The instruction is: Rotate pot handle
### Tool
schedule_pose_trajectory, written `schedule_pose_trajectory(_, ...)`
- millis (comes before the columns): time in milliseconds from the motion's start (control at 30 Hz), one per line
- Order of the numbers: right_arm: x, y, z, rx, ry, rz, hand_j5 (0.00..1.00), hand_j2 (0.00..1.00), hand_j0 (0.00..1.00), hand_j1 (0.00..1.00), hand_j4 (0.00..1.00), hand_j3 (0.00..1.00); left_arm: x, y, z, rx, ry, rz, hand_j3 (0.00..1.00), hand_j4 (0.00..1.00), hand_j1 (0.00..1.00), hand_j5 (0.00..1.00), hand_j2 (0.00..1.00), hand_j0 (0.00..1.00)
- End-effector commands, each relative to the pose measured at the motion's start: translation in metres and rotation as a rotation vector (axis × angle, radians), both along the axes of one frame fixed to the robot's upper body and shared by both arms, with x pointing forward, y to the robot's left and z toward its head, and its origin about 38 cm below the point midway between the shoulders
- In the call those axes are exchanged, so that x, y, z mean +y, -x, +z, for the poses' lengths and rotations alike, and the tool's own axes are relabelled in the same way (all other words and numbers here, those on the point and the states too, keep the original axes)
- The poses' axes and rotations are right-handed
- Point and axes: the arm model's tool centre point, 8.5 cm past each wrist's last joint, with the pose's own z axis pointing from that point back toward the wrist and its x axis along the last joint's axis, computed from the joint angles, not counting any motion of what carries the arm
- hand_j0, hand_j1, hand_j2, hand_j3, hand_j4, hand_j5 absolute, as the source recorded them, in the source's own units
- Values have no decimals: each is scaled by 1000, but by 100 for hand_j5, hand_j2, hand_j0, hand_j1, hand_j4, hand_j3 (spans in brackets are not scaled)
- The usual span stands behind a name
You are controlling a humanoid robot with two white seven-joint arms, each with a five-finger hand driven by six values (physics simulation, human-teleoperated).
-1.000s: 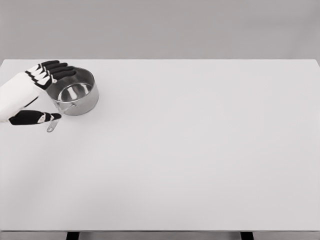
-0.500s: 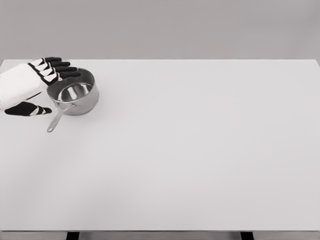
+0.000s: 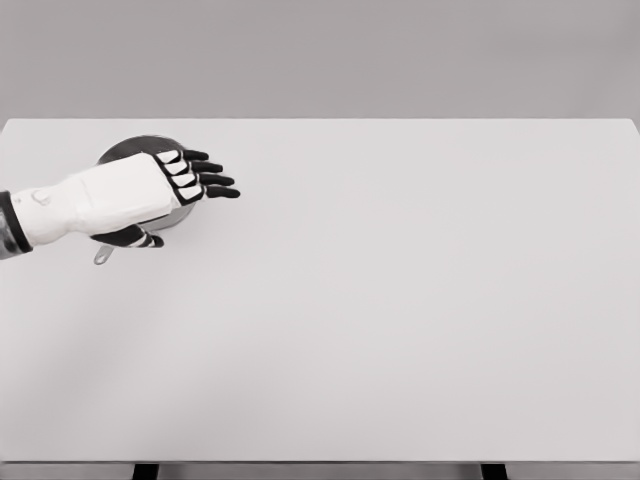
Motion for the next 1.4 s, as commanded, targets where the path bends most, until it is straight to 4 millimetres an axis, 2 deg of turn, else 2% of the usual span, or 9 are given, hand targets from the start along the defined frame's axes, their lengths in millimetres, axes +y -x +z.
schedule_pose_trajectory(0,0,0,0,0,-1,0,100,100,100,100,100,100,-10,1,-18,30,-37,-16,100,100,100,100,100,100)
schedule_pose_trajectory(333,0,0,0,0,0,0,100,100,100,100,100,100,-15,-19,-41,27,-72,46,100,100,100,100,100,100)
schedule_pose_trajectory(433,0,0,0,0,0,0,100,100,100,100,100,100,-10,-30,-47,40,-73,81,100,100,100,100,100,100)
schedule_pose_trajectory(767,0,0,0,0,0,0,100,100,100,100,100,100,-4,-39,-65,93,-56,120,100,100,100,100,100,100)
schedule_pose_trajectory(900,0,0,0,0,0,0,100,100,100,100,100,100,6,-44,-73,123,-54,153,100,100,100,100,100,100)
schedule_pose_trajectory(1233,0,0,0,0,0,0,100,100,100,100,100,100,12,-44,-76,130,-53,172,100,100,100,100,100,100)
schedule_pose_trajectory(1367,0,0,0,0,0,0,100,100,100,100,100,100,21,-45,-70,117,-48,196,100,100,100,100,100,100)
